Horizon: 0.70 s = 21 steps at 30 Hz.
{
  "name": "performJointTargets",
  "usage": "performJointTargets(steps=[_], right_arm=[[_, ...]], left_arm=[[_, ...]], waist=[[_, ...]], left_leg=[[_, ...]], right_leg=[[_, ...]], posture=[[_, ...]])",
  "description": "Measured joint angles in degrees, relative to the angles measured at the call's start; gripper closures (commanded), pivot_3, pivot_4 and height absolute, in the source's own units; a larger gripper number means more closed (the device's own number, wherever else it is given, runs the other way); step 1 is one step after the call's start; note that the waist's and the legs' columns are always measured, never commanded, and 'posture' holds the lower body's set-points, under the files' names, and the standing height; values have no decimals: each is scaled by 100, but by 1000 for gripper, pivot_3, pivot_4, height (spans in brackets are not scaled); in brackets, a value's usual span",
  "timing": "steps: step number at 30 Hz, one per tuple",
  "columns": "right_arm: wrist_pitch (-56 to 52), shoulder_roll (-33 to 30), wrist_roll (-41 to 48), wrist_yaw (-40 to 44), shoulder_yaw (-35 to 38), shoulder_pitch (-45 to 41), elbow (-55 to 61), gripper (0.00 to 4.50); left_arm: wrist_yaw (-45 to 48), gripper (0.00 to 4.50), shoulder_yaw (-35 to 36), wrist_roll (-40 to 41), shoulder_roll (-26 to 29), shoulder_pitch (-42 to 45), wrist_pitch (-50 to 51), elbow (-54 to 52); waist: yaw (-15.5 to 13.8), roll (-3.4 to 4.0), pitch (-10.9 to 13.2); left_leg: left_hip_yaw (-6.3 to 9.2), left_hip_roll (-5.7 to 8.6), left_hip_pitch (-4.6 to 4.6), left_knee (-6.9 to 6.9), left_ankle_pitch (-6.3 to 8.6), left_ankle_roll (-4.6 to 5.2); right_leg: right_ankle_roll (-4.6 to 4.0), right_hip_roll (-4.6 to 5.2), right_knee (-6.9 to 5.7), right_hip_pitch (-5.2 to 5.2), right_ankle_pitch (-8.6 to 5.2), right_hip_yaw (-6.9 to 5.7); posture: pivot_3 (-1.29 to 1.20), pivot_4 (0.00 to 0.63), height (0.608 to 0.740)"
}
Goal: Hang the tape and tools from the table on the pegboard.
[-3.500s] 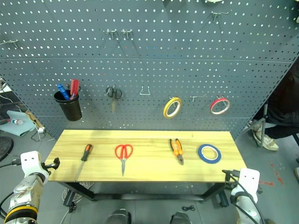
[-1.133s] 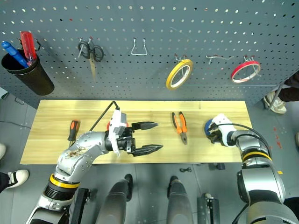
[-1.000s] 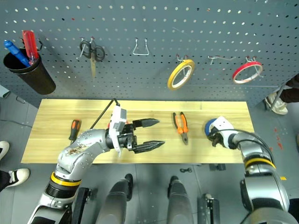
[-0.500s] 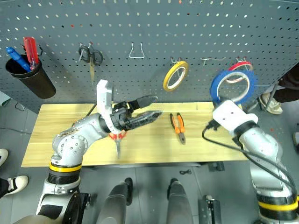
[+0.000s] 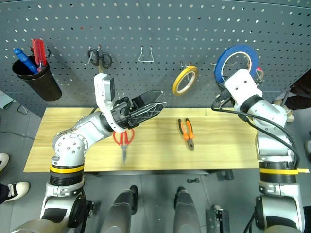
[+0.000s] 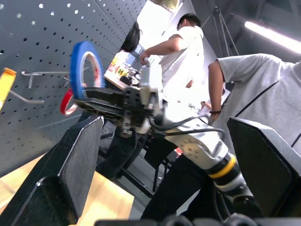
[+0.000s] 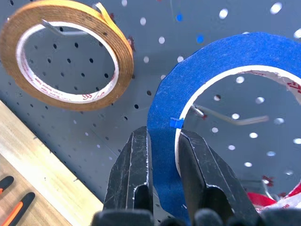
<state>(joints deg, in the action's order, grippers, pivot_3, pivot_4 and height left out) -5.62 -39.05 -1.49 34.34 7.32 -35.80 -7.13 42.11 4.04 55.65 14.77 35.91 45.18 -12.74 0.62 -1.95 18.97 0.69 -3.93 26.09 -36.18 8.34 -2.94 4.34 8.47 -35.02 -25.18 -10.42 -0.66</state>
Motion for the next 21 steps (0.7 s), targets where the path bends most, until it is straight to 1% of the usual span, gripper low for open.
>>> performJointTargets(steps=[1,3,4,5,9,11,12,15,18,20,21], right_arm=[[-2,1,54,55,-6,-6,-77,4067],[-44,19,197,211,-21,-17,-282,3031],[-89,45,288,263,-22,-21,-349,2646],[-110,57,304,293,-22,-20,-388,2361],[-180,64,406,235,-3,24,-405,959],[-263,59,416,137,61,305,-154,316],[-300,60,433,113,70,484,-19,75],[-637,82,499,-26,161,1204,597,75],[-1131,139,542,-103,254,1960,1429,75],[-1663,218,625,-161,202,2233,1871,75],[-2102,286,662,-203,96,2317,2102,75]], left_arm=[[-2,0,0,3,6,-10,0,-12],[-25,0,1,14,15,-37,-2,-21],[-37,0,1,19,16,-40,-2,-21],[-40,0,2,22,17,-40,-5,-24],[-40,0,6,23,78,-39,-6,-24],[-35,0,5,24,116,-39,-6,-24],[-30,0,15,23,167,-43,-6,-23],[47,0,28,11,379,-156,-7,-34],[249,0,2,-80,682,-462,-10,-51],[433,0,-63,-190,878,-627,-31,-53],[591,0,-109,-283,1045,-772,-69,-57]], waist=[[0,-1,0],[-3,-1,-1],[-4,-1,-1],[-4,-1,-1],[-11,0,-1],[-35,0,-1],[-49,0,-1],[-78,0,-1],[-80,1,-2],[-54,1,-2],[-30,0,-3]], left_leg=[[0,0,0,0,0,0],[0,1,1,-1,0,0],[0,1,2,-2,-1,0],[0,1,1,-4,-1,0],[1,1,1,-7,-1,-1],[3,1,1,-6,-1,0],[4,1,1,-6,-1,0],[4,2,4,-7,-1,0],[5,1,1,-10,-1,0],[5,0,0,-12,-2,1],[5,-1,-6,-12,-3,3]], right_leg=[[0,0,0,0,0,0],[-1,0,0,1,2,0],[-1,0,-1,0,2,0],[-1,0,-2,0,2,0],[0,0,-6,1,3,0],[0,0,-7,1,2,-1],[0,0,-7,1,2,-1],[0,0,-7,0,2,0],[0,0,-13,-1,2,0],[1,-1,-16,-2,1,1],[4,-2,-18,0,-1,3]], posture=[[38,222,740],[38,222,740],[41,225,740],[41,225,740],[39,238,740],[36,245,740],[36,245,740],[26,263,740],[20,282,740],[19,290,740],[19,298,740]])
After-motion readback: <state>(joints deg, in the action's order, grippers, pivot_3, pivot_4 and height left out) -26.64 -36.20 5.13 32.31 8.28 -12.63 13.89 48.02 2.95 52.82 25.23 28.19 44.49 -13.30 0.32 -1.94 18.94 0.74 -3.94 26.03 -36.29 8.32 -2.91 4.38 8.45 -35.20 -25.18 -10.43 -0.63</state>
